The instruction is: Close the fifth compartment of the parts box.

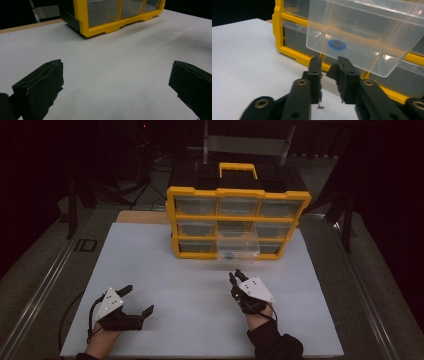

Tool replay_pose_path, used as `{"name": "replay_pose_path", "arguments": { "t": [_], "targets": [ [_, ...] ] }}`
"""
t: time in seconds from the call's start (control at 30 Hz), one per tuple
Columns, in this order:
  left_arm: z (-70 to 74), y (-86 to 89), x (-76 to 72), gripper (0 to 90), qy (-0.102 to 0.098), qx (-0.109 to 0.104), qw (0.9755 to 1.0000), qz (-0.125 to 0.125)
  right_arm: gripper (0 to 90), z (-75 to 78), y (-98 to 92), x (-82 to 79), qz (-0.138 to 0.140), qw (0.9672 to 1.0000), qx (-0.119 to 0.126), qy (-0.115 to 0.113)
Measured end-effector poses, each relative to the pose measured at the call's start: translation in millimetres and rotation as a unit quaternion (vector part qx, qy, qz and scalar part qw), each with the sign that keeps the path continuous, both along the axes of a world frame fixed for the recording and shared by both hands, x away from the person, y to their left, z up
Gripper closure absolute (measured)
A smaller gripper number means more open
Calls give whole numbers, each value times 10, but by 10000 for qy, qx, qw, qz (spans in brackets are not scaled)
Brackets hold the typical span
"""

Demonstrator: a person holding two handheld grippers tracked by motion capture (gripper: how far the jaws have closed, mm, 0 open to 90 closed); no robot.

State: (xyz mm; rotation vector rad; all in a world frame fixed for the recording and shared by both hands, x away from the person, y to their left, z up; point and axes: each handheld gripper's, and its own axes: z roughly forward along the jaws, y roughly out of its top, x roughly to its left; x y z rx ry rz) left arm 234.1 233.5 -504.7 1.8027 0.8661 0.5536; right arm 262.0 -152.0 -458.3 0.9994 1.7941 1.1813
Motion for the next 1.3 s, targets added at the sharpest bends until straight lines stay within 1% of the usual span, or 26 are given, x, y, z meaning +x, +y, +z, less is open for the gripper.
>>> {"name": "replay_pose_path", "arguments": {
  "t": [0.03, 0.07, 0.1, 0.2, 0.3, 0.43, 0.57, 0.73, 0.83, 0.93, 1.07, 1.1, 1.3],
  "targets": [
    [0, 0, 0, 0, 0, 0, 10000, 0, 794, 0, 0, 0, 0, 10000, 0, 0],
    [0, -2, 0, 0, -4, 12, 10000, -5, 817, 3, -2, 2, -17, 10000, 0, -32],
    [-1, -4, -1, 0, -1, 10, 10000, -5, 869, 12, -6, 2, -83, 9999, 11, -71],
    [0, -2, -1, 0, -4, 12, 10000, -6, 885, 30, -21, 13, -111, 9999, 33, -117],
    [1, -2, -2, 0, -10, 3, 10000, -3, 889, 58, -35, 42, -97, 9999, 43, -80],
    [0, -5, -3, 0, -3, 6, 10000, -9, 892, 90, -50, 75, -193, 9997, 54, -127],
    [-1, -3, -2, 0, -5, 17, 10000, -9, 893, 99, -65, 119, -257, 9996, 55, -79],
    [-2, -4, -2, 0, -3, 32, 10000, -20, 894, 105, -76, 154, -265, 9996, 73, -13],
    [-3, -4, -2, 0, -2, 33, 10000, -24, 895, 115, -88, 174, -190, 9997, 114, 32],
    [-2, -3, -2, 0, -4, 18, 10000, -17, 895, 119, -86, 186, -223, 9997, 51, 3],
    [-4, -3, -3, 0, -9, 40, 10000, -23, 895, 126, -89, 203, -159, 9998, 106, 10],
    [-5, -2, -2, 0, -7, 40, 10000, -22, 895, 125, -86, 205, -166, 9998, 84, 0],
    [-5, -1, 0, 0, -7, 44, 10000, -22, 895, 122, -84, 228, -287, 9996, 4, -5]
  ]
}}
